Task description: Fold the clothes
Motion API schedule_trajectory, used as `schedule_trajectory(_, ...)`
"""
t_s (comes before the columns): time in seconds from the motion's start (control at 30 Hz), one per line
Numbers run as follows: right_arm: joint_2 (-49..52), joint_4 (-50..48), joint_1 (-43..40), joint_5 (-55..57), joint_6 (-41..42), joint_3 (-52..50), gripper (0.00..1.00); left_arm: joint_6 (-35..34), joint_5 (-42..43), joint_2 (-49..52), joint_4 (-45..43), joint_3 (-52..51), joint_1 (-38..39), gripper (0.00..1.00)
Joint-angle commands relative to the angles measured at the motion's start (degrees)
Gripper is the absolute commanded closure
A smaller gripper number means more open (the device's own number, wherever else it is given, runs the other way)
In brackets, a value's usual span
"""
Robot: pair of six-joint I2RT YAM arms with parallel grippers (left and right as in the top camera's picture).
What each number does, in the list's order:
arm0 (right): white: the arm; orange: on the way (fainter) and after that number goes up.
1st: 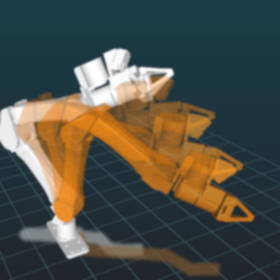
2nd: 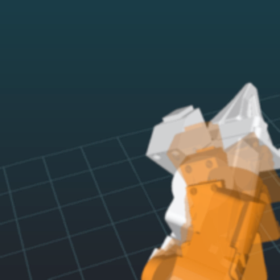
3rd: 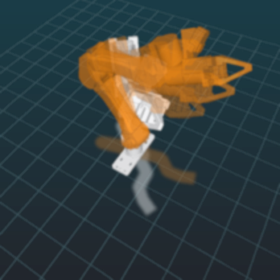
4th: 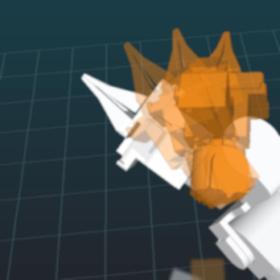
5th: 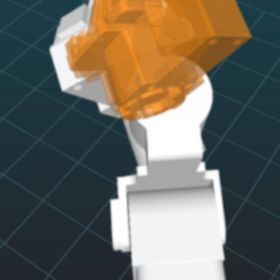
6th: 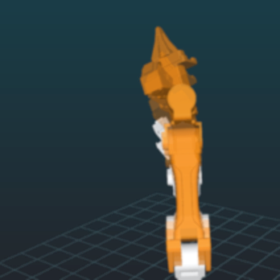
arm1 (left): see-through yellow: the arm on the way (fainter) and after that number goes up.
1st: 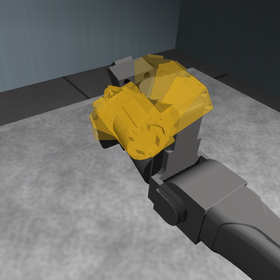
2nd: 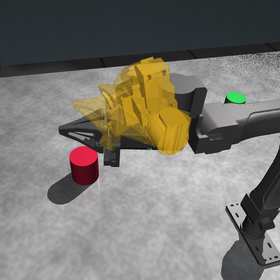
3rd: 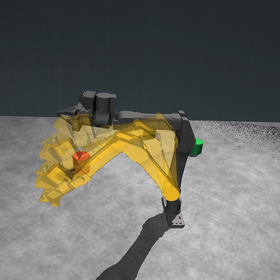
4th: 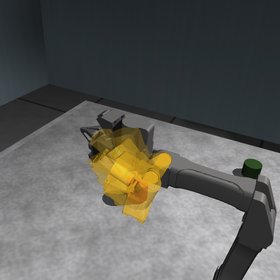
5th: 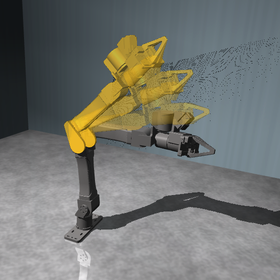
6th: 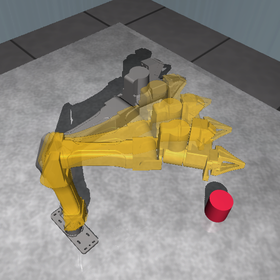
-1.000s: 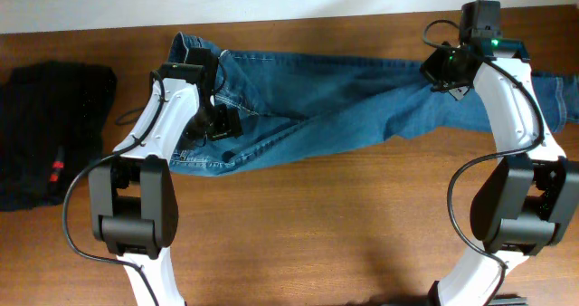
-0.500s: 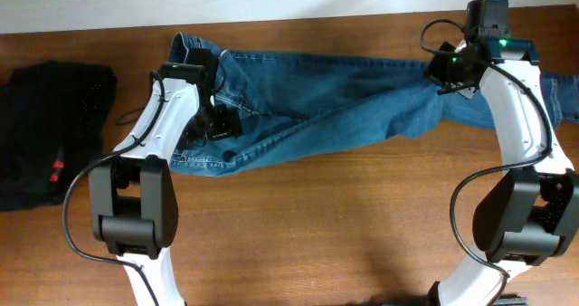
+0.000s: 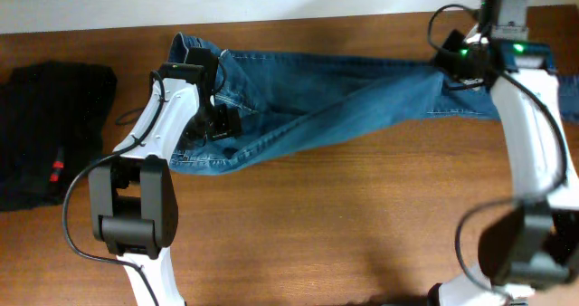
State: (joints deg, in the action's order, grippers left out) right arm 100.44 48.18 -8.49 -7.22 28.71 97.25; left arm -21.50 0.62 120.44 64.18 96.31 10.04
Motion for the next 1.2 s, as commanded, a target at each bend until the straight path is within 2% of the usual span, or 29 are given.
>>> schedule_trajectory(0.0,-8.17,-2.73,-0.2,0.33,0.04,-3.89,0.96,-0.33,0.02,0.52,0.07,0.11,-0.09,0.01)
schedule_trajectory(0.2,-16.92,-14.29,-0.2,-0.83,0.02,-21.4,0.96,-0.33,0.0,0.52,0.07,0.11,-0.09,0.01)
schedule_trajectory(0.47,-18.47,-23.21,-0.2,-1.42,-0.04,-41.42,0.96,-0.33,0.02,0.52,0.07,0.11,-0.09,0.01)
schedule_trajectory(0.77,-22.43,-23.12,-0.22,-0.7,-2.36,-50.53,0.96,-0.35,0.02,0.52,0.07,0.11,-0.09,0.01)
schedule_trajectory(1.17,-30.01,-15.58,-0.28,13.42,-2.27,-54.99,0.96,-0.33,0.02,0.52,0.07,0.11,-0.09,0.01)
